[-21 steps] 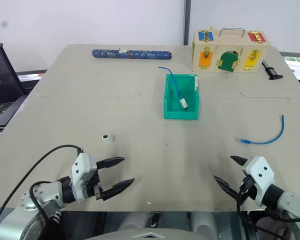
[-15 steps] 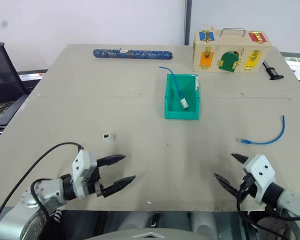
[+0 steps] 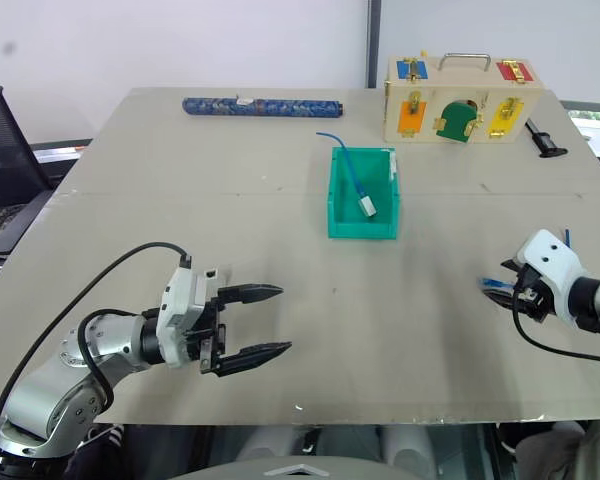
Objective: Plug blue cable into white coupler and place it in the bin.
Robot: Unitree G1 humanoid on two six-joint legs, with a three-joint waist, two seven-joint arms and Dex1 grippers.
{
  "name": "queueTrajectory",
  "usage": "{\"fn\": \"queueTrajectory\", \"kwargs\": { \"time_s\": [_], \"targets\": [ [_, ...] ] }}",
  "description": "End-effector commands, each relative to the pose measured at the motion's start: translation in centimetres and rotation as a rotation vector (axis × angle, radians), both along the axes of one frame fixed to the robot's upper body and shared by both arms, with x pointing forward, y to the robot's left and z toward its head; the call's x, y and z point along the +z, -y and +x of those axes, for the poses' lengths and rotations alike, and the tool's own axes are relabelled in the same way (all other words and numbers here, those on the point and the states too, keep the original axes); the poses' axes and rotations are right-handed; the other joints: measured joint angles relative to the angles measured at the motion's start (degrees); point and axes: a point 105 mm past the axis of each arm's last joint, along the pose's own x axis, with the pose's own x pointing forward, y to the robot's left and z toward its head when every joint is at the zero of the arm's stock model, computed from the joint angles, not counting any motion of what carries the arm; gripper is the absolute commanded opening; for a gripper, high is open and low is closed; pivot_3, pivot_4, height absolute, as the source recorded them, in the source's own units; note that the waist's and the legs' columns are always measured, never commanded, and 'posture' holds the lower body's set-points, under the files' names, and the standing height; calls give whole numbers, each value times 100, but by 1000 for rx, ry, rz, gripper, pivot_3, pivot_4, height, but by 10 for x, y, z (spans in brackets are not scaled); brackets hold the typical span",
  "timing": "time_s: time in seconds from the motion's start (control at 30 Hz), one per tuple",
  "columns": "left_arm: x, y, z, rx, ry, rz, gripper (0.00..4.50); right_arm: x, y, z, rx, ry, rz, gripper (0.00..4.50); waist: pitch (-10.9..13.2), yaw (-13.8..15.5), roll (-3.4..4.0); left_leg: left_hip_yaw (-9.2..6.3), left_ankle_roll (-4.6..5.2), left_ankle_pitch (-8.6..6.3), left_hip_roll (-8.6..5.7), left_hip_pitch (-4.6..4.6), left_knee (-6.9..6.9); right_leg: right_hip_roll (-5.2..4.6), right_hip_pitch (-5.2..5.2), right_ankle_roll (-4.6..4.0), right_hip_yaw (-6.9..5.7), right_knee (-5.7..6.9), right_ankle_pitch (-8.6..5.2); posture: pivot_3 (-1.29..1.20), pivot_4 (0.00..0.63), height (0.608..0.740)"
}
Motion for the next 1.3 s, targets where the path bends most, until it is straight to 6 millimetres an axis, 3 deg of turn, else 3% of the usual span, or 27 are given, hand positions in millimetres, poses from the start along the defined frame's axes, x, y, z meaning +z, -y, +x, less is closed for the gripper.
{"fn": "queueTrajectory", "kwargs": {
  "time_s": [0.03, 0.07, 0.17, 0.33, 0.43, 0.57, 0.63, 0.7, 0.77, 0.9, 0.93, 1.0, 1.03, 1.2, 1.3],
  "targets": [
    [5, 0, -3, -25, 39, 4, 4500, -7, 6, 11, 31, -40, -51, 3326, 6, -3, 6, 2, 0, 0, 1, 1, 0, 1, 0, 0, 0, 0, 0, 0, 150, 740],
    [5, -1, -3, -23, 40, 4, 4500, -10, 8, 14, 28, -53, -61, 3326, 8, -4, 8, 1, 0, 0, 1, -1, 0, 1, -1, 0, 1, 0, 1, 0, 150, 740],
    [3, -3, -5, -17, 41, 3, 4500, -17, 11, 19, 40, -91, -80, 2430, 9, -12, 8, 5, 0, 0, 1, 1, 2, 0, -1, 0, 6, 0, 1, 0, 150, 740],
    [0, -7, -5, 11, 41, 3, 4500, -8, -5, 20, 106, -98, -53, 75, 9, -4, 7, 3, 1, 0, 1, 2, 6, 0, 0, 1, 10, 1, 3, 0, 150, 740],
    [-3, -9, -3, 42, 19, -2, 4500, -1, -40, 16, 212, -119, -1, 75, 10, -13, 9, -3, 1, 0, 2, 2, 6, 2, -1, 2, 7, 4, 3, 0, 150, 740],
    [-4, -11, 6, 111, 65, 21, 4500, 9, -117, 19, 399, -84, 51, 75, 14, -136, 12, -19, 0, -1, 16, 4, 1, 12, -6, 10, 14, 5, 8, 0, 150, 740],
    [-4, -11, 10, 134, 83, 42, 4500, 9, -159, 20, 499, -48, 51, 75, 14, -131, 12, -23, -1, 0, 23, 0, 2, 21, -10, 12, 11, 5, 15, 0, 150, 740],
    [-6, -13, 15, 155, 94, 76, 4500, 3, -188, 20, 562, -38, 36, 75, 13, -133, 11, -26, -2, 0, 24, 1, 2, 25, -11, 15, 8, 5, 19, 0, 150, 740],
    [-8, -15, 21, 184, 90, 97, 4500, -8, -207, 20, 617, -35, -14, 75, 13, -88, 10, -36, -5, 0, 21, -6, 2, 25, -17, 13, 0, 4, 21, 0, 150, 740],
    [-14, -17, 27, 169, 72, 156, 4500, -27, -224, 26, 698, -3, -91, 75, 11, -31, 6, -41, -27, 13, -1, -14, 2, 10, -20, 14, -4, 1, 22, 0, 150, 740],
    [-13, -15, 28, 148, 61, 146, 4500, -29, -225, 25, 725, -3, -99, 832, 9, -37, 2, -33, -28, 13, -3, -6, 1, 9, -18, 15, 4, 1, 22, 0, 150, 740],
    [-14, -11, 30, 102, 63, 144, 4500, -29, -225, 24, 737, -11, -73, 1462, 9, -68, 3, -35, -24, 11, -1, -4, 1, 11, -17, 15, 3, 4, 22, 0, 150, 740],
    [-15, -8, 31, 84, 71, 152, 4500, -25, -224, 22, 747, -8, -48, 2057, 9, -69, 2, -36, -20, 9, 2, -1, 0, 14, -16, 15, 2, 6, 22, 0, 150, 740],
    [-24, 11, 49, 24, 99, 200, 4500, 15, -212, 3, 699, 68, 222, 4040, 12, 4, 9, -53, -22, 10, 4, -9, -1, 19, -17, 13, -10, 7, 23, 0, 150, 740],
    [-28, 24, 63, 13, 83, 230, 4500, 25, -190, -16, 652, 108, 296, 4040, 15, 20, 11, -48, -24, 11, -3, -14, 0, 11, -20, 14, -6, 4, 23, 0, 150, 740]
  ]
}}
